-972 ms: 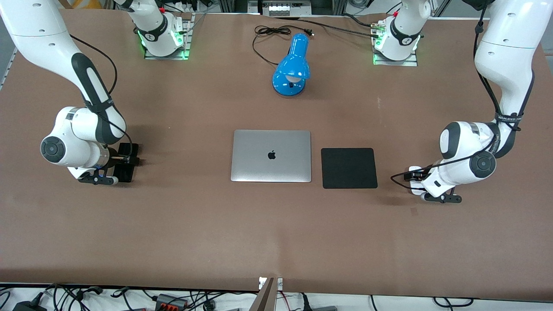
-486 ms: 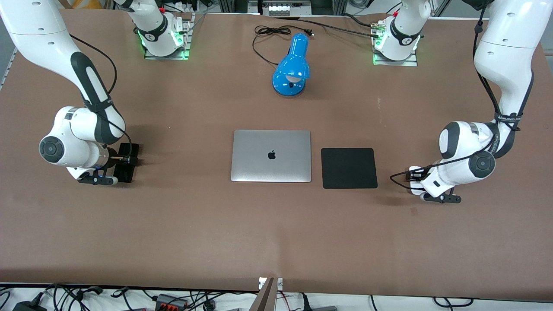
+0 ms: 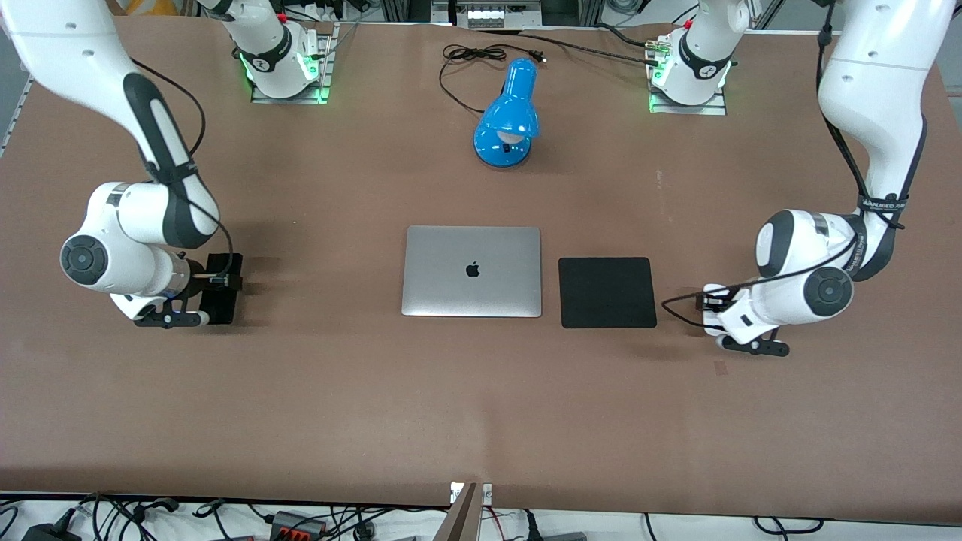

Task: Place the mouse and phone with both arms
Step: 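Carry the phone beside the laptop while the left gripper carries the mouse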

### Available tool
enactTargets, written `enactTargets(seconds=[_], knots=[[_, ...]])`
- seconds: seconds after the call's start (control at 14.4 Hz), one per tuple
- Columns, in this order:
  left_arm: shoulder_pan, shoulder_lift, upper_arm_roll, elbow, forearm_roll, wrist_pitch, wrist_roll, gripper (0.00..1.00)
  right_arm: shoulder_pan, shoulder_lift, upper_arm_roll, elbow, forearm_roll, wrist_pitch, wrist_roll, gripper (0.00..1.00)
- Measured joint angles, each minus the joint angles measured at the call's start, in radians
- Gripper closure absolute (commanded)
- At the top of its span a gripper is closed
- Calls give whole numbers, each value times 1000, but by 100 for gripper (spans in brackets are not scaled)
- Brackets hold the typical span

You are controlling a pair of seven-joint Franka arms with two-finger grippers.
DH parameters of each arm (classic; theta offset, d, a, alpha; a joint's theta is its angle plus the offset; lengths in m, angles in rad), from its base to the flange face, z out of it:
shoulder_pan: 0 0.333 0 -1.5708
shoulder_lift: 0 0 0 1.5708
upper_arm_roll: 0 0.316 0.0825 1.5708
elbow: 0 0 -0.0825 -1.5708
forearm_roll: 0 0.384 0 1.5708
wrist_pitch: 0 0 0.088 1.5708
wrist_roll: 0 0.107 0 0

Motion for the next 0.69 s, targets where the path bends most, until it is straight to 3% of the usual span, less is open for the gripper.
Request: enactTargets(seconds=[0.14,0.35,0.69], knots=[[-56,-21,-23,7,0,-47,-46,92,80,-18,4,5,5,-7,58,73],[-78,-16,-112,-2,0,-46,-114,92,229,3,8,4,29,16,219,73],[-134,55,-127,-12,0,57,-151,92,358,74,7,3,126,88,299,73]])
